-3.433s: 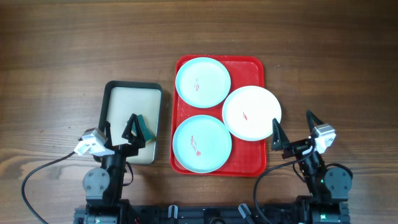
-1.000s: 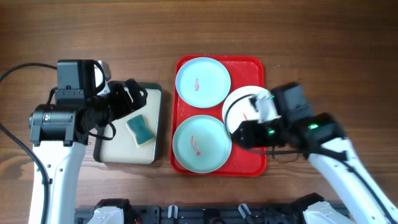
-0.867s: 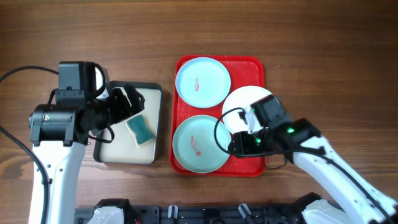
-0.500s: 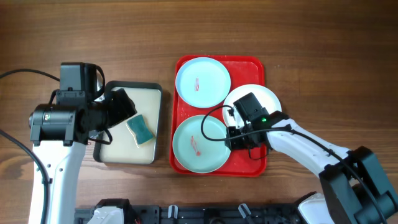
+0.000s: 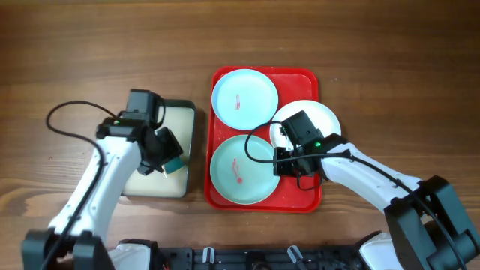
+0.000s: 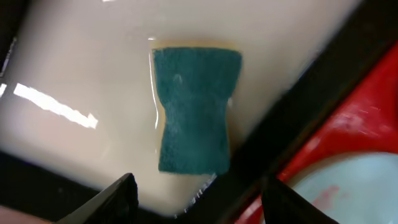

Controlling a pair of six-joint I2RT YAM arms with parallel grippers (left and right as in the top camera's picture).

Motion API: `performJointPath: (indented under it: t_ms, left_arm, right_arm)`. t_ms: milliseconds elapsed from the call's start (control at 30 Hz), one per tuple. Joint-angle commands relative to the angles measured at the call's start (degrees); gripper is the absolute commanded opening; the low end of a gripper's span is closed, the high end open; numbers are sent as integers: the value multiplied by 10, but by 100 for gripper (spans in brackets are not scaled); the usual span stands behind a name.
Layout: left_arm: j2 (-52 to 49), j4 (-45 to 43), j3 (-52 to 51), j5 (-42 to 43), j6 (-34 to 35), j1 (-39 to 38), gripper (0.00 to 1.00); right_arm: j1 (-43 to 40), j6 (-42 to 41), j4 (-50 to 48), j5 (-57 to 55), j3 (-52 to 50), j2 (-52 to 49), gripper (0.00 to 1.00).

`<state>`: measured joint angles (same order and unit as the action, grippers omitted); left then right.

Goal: Clean dirty plates on tray and stack at the side

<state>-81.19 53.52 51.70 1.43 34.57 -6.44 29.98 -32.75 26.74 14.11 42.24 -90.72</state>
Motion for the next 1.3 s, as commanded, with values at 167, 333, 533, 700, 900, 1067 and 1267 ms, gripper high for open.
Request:
performJointPath:
  t_ms: [167,333,533,700,900,1067,1267]
  left_arm:
    - [-157,-130,-30,-34,64,-4,8]
    - [-141,-99,3,-28,14,-4,4]
    - [-102,-24,47,-30,-29,-4,36]
    - [-104,-18,26,-8,-28,-10,45]
    - [-104,-120,-85,-9,-2,-24,11]
    - [-103,-117,-58,-13,-16,-23,4]
    - [-99,14,63,-35,-44,-25,4]
  right_arm:
    - [1,-3,3,-38,1,-5,4]
    - [1,-2,4,-38,1,-5,4]
    - [1,-2,5,-38,1,-5,4]
    - [1,-2,5,-38,1,-5,4]
    - [1,-3,5,-38,1,-5,4]
    - [1,-2,3,-38,1,-5,4]
    - [1,-10,3,-38,1,-5,4]
